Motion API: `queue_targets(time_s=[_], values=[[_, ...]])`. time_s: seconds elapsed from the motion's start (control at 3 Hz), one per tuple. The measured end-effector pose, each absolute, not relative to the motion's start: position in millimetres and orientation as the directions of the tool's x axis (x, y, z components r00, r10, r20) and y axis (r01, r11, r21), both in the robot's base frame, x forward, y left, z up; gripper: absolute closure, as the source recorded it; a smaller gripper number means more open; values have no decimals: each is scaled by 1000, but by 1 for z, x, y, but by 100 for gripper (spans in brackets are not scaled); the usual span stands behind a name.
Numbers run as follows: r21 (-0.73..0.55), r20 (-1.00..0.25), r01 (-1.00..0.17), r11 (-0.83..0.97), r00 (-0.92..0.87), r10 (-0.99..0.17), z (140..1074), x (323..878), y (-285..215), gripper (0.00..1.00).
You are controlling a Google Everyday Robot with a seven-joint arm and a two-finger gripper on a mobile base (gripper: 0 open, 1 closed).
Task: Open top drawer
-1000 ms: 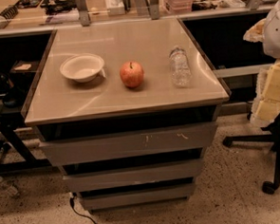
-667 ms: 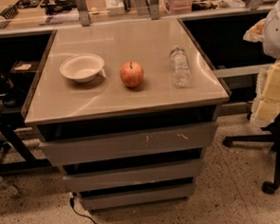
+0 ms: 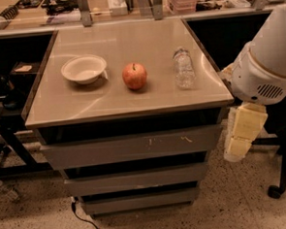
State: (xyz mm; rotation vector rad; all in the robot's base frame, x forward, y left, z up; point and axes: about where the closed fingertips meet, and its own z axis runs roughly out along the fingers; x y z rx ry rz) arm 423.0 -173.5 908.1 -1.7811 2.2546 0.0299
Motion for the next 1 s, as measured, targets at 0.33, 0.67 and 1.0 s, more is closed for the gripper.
queue_targets(time_s=[0.33, 0.67, 1.0], values=[[-148, -221, -958, 244, -209, -953, 908, 423, -173, 0], [-114, -232, -960, 256, -224, -946, 868, 419, -161, 0], [-89, -243, -951, 296, -268, -932, 812, 425, -147, 0]])
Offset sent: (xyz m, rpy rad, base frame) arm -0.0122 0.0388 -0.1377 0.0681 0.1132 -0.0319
